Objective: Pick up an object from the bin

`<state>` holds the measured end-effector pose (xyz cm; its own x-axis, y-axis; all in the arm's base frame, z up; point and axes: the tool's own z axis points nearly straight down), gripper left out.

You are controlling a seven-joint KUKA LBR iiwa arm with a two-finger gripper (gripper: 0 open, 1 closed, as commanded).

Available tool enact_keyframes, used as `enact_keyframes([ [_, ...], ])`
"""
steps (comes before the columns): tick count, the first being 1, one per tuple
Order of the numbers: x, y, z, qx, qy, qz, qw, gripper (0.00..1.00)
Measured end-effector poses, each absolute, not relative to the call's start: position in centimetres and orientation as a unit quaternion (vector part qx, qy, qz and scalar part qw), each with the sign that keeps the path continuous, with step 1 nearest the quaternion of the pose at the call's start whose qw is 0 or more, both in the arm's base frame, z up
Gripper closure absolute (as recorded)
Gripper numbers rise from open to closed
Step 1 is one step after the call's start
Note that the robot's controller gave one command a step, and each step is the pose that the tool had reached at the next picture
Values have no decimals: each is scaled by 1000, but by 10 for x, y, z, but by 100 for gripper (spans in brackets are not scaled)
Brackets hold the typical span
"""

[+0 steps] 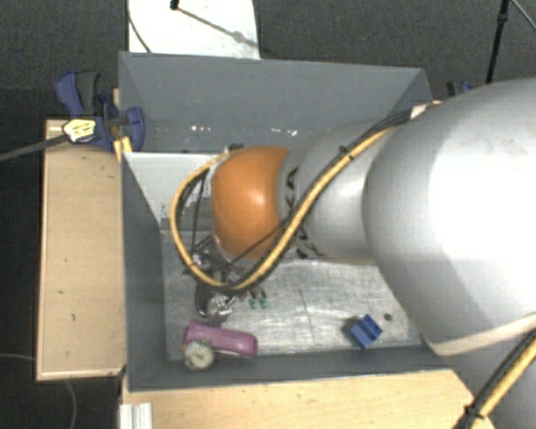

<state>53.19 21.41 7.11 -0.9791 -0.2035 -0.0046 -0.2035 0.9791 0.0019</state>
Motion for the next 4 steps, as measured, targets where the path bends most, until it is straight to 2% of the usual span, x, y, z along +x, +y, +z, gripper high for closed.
enact_keyframes([
  [1,533,213,72,-100,995,1,3,100],
  [2,532,213,71,-100,995,1,2,0],
  [3,484,214,146,-163,987,2,11,0],
  [4,527,157,137,-57,998,-1,3,0],
])
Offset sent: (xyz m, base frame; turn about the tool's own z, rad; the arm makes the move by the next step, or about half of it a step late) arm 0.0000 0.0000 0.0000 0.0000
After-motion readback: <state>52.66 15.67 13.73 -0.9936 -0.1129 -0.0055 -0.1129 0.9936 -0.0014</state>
